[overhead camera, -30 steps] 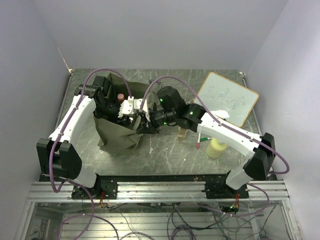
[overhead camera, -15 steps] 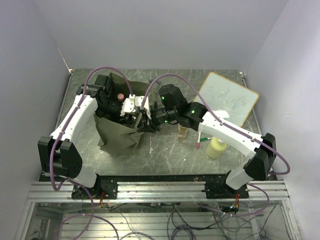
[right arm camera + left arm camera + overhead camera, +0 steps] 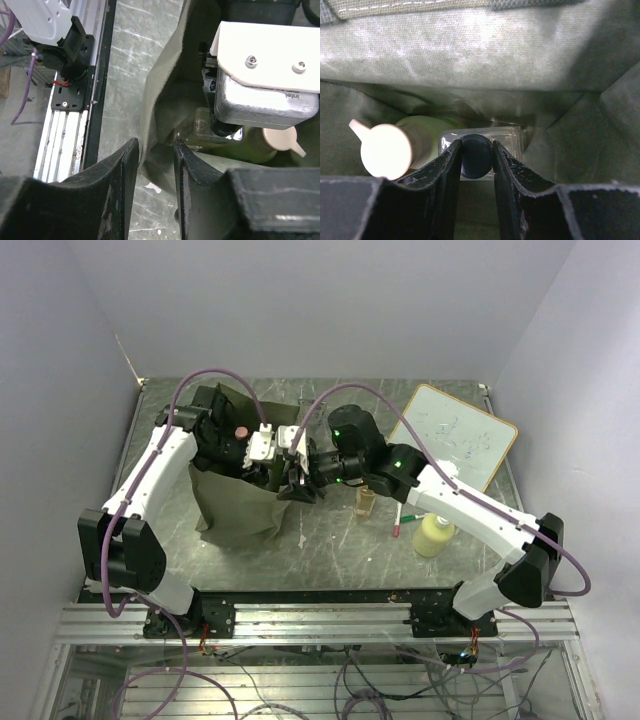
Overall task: Place the personal care products into the canvas bag
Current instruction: Adjust the care product in the canvas bag.
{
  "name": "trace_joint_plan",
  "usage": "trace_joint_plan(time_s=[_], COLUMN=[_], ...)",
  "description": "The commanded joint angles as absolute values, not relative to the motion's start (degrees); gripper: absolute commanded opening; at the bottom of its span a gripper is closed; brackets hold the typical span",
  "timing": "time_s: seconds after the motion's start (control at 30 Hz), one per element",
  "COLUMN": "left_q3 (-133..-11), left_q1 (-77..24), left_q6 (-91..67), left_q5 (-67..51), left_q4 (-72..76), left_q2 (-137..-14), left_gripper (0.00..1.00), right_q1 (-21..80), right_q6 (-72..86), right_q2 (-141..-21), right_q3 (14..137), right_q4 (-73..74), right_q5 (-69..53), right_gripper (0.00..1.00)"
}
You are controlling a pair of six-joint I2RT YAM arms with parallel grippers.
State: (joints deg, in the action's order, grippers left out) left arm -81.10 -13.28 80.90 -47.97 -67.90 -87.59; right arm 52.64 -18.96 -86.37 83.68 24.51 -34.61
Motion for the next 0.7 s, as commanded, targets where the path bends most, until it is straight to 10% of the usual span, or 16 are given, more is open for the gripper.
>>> trace_joint_plan(time_s=[0.0,0.67], left_q3=[-81.51,-83.03], left_q1=[-13.67,-13.71], left_q6=[80.34,79.75], left_q5=[-50.38,-48.52], left_q4=[-64.67,-68.46], left_q2=[-86.78,-83.84], left_gripper=[0.41,0.76], right_q1=[52.13,51.97], right_q6=[-18.76,-17.25], right_q2=[-84.28,-82.52], right_q3=[84.75,85.81], right_q4=[23.31,21.85], right_q5=[-33.09,-33.66], right_gripper=[0.35,0.47])
